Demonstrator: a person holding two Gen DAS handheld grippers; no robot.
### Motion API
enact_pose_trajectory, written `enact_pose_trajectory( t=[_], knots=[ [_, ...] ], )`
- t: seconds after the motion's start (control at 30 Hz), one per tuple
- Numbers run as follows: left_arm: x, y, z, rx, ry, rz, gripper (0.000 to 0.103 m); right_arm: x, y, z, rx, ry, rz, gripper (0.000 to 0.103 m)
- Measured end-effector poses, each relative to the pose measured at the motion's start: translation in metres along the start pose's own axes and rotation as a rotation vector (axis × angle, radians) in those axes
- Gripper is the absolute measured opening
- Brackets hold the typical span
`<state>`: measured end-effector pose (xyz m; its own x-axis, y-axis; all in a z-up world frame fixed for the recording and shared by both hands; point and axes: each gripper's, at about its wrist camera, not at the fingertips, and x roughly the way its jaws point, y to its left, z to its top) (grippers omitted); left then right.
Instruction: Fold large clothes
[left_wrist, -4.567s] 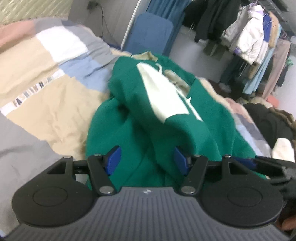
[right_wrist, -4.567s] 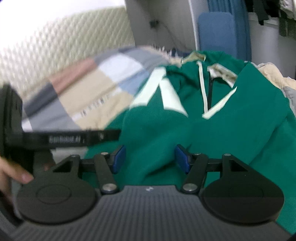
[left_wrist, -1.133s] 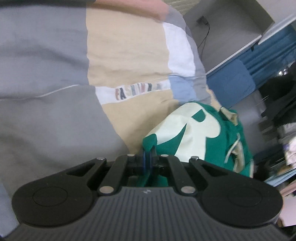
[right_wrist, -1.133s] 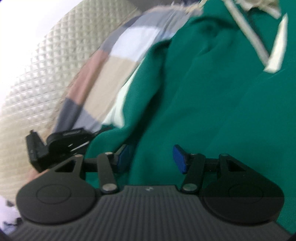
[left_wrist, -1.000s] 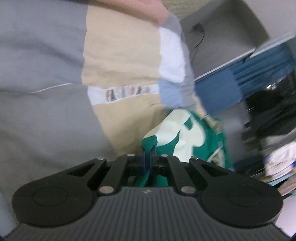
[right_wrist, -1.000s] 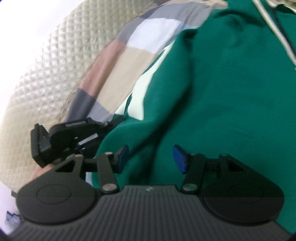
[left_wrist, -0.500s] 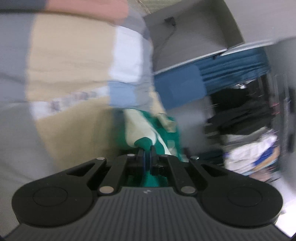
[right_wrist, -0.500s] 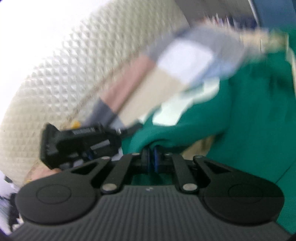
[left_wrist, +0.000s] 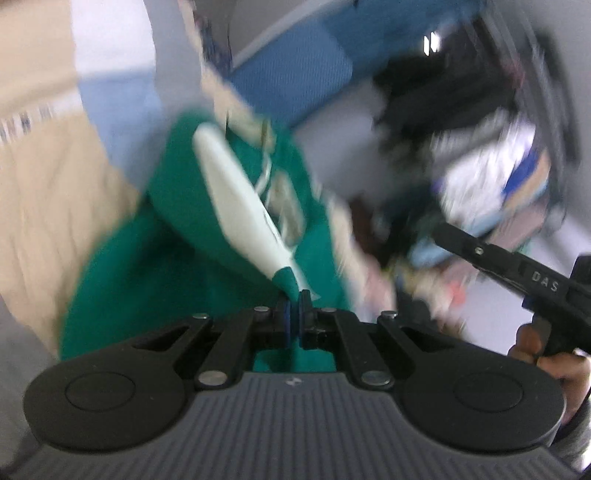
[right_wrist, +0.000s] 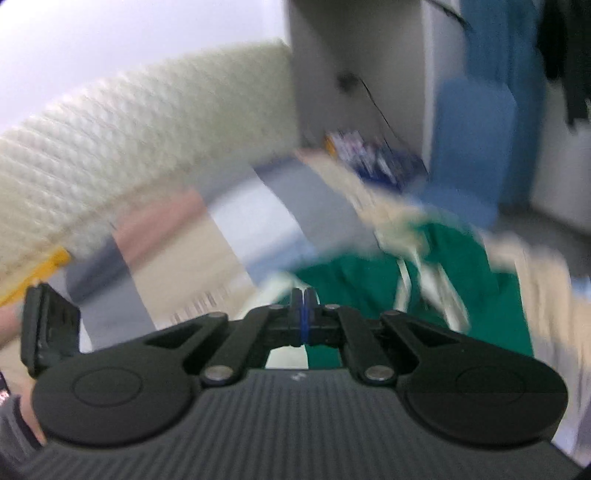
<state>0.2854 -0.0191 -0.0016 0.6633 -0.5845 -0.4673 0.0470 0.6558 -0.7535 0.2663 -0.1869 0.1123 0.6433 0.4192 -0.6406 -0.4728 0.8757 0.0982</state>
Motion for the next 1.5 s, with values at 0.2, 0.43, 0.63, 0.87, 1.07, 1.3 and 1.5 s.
enact_pose_trajectory(
  t=[0.2, 0.43, 0.63, 0.87, 1.07, 1.3, 1.5],
  knots=[
    [0.061, -0.002, -0.055, 0.288, 0.119, 0.284, 0.005, 0.044, -0.025, -0.117, 0.216, 0.106, -0.059, 0.003],
    [0.022, 0.018, -0.031, 0.267, 0.076, 0.245, 0.064, 0.052, -0.063, -0.169, 0.440, 0.024, -0.075, 0.006],
    [0.028, 0.025, 0.044, 0.331, -0.086, 0.319, 0.072, 0.047, -0.121, -0.156, 0.476, -0.084, -0.184, 0.066],
    [0.109, 0.067, 0.111, 0.221, -0.011, 0.314, 0.085, 0.088, -0.218, -0.135, 0.442, -0.059, -0.403, 0.075],
    [0.163, 0.067, 0.117, 0.291, 0.030, 0.377, 0.085, 0.149, -0.273, -0.135, 0.510, 0.057, -0.322, 0.081],
    [0.180, 0.081, 0.131, 0.249, 0.028, 0.473, 0.026, 0.147, -0.265, -0.121, 0.436, 0.041, -0.234, 0.029],
    [0.126, 0.096, 0.151, 0.151, -0.075, 0.469, 0.015, 0.084, -0.237, -0.106, 0.396, -0.137, -0.220, 0.023]
  ],
)
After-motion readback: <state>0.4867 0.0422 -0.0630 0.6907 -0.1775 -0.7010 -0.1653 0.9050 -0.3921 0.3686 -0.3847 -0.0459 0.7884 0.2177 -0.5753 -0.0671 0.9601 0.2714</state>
